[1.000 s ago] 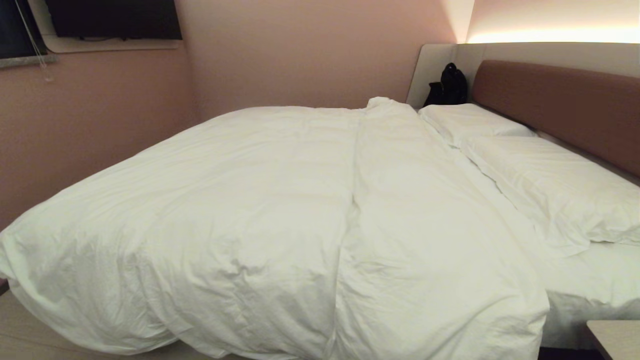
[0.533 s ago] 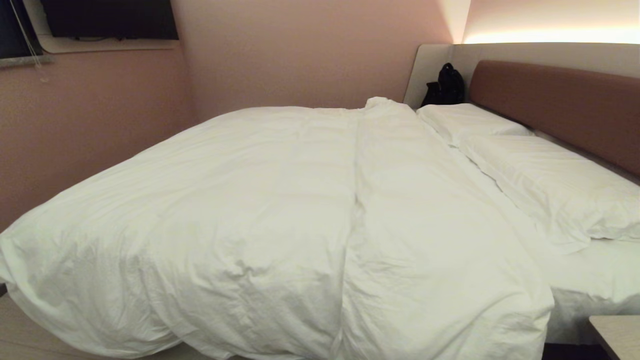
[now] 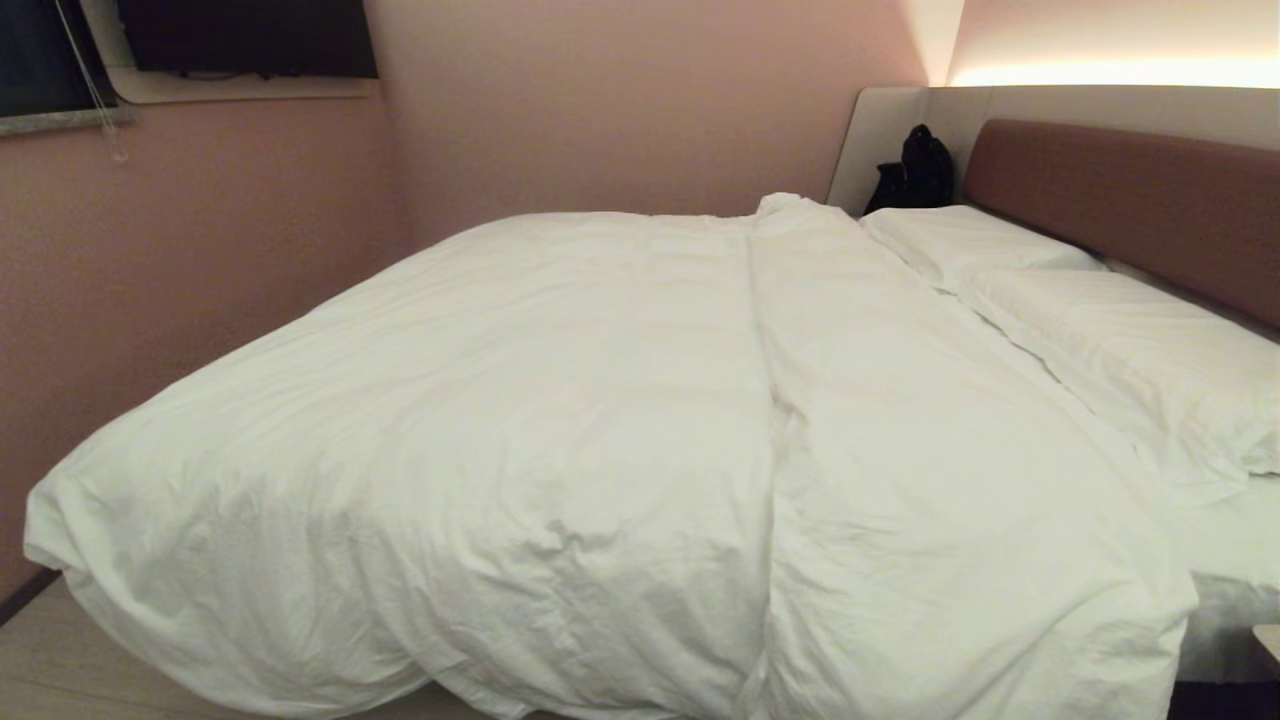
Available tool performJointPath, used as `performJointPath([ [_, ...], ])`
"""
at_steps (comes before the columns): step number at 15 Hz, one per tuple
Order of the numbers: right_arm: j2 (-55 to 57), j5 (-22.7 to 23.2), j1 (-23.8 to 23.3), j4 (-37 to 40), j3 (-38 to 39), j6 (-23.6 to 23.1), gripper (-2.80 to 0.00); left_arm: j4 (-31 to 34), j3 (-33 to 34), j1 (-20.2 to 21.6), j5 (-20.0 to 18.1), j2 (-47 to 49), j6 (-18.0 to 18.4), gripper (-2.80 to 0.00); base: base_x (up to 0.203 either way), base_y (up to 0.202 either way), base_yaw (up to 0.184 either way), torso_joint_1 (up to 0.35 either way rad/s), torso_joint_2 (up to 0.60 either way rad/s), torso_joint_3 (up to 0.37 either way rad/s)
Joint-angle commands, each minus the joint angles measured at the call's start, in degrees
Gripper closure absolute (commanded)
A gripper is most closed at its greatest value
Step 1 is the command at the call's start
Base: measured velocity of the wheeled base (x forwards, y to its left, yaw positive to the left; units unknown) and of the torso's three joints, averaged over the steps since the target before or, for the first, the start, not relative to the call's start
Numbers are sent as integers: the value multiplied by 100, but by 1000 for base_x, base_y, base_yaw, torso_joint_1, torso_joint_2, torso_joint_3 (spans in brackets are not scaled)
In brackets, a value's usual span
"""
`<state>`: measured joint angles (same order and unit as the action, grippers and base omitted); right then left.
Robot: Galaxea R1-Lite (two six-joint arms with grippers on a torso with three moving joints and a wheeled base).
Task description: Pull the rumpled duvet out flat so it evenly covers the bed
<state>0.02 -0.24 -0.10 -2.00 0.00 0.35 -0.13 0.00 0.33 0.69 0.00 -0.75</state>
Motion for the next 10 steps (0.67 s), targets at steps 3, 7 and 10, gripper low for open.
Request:
performJointPath([
  [3,-2,-2,1,-2,0,1,0,-4,0,2,2,0,-4,0,0,196,-1,5,1,7],
  [7,-2,-2,1,-2,0,1,0,-4,0,2,2,0,-4,0,0,194,-1,4,4,4],
  [10,-2,-2,1,-2,0,1,0,-13,0,2,-7,0,13,0,0,194,0,4,4,2],
])
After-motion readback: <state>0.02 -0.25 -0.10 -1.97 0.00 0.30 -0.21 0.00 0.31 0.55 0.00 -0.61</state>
